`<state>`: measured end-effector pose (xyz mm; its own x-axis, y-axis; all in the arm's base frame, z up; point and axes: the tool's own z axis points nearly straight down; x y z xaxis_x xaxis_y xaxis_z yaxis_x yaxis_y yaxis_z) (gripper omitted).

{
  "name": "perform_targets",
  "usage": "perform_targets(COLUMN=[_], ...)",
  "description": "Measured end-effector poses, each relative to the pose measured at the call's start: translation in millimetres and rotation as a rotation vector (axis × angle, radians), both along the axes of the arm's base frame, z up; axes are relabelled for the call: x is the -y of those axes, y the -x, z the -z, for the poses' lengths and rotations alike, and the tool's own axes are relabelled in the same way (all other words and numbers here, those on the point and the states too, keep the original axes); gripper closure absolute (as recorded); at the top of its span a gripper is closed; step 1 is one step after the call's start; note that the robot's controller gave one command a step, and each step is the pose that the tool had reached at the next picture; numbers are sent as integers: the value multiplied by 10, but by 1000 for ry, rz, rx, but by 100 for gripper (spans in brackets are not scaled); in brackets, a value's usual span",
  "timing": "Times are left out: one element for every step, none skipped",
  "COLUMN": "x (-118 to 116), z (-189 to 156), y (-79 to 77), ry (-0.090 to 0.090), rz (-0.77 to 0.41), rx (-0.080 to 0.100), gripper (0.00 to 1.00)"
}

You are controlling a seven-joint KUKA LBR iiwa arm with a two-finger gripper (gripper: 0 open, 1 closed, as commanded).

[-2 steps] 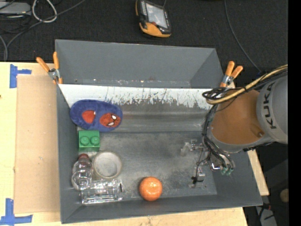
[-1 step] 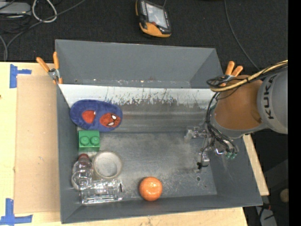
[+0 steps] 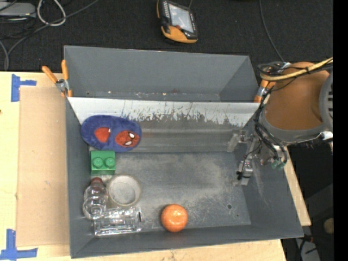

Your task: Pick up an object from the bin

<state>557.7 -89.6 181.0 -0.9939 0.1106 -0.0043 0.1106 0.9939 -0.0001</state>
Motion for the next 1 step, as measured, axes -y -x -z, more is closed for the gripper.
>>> perform_targets(x=[-341], z=[959], y=[471], ry=[1], rz=[-182], rx=[0], gripper=[0])
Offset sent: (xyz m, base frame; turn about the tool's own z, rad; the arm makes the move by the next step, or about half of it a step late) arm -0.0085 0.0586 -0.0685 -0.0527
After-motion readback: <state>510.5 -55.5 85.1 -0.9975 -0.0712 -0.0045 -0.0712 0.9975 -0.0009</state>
